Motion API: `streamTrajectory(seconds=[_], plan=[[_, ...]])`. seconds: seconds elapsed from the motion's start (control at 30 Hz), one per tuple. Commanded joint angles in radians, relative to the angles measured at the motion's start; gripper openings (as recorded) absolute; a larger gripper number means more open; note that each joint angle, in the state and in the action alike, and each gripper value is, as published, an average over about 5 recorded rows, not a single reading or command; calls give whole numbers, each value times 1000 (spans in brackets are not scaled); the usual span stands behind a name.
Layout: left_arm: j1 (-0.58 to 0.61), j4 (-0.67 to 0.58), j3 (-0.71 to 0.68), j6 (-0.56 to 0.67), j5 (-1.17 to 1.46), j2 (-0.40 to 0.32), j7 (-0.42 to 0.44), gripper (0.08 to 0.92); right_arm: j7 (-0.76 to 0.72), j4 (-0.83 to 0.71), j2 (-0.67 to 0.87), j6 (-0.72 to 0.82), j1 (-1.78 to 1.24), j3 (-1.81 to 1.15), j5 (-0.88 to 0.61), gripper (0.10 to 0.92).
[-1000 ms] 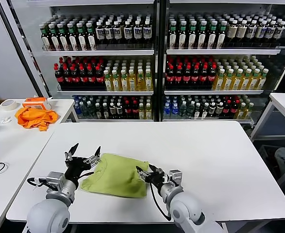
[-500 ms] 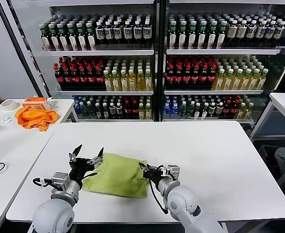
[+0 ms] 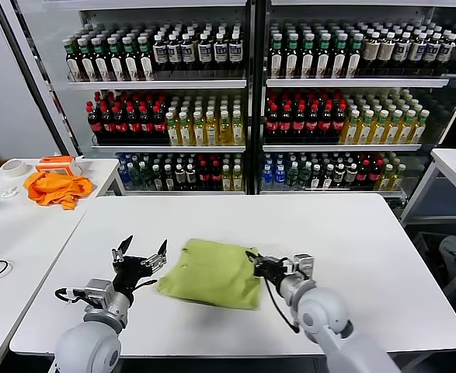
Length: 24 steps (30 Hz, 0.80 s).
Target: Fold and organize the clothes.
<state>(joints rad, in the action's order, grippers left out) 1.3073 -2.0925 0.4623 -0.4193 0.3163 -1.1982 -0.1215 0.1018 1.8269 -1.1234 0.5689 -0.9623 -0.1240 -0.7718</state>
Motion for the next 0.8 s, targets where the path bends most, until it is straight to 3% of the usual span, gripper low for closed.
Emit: streamTrajectory(seconds=[0.03,0.43,0.8], plan=[[5,-5,-2,-6,9,-3,-1,823,-328,-98,192,2,81,-71,138,133],[9,10,3,6,2,-3,-1,823,-366,-273,91,-85,219,-9,310,133],[0,27,-4,5,0,-3,5,823,-252,-347,36,-21,222,-38,209,160]])
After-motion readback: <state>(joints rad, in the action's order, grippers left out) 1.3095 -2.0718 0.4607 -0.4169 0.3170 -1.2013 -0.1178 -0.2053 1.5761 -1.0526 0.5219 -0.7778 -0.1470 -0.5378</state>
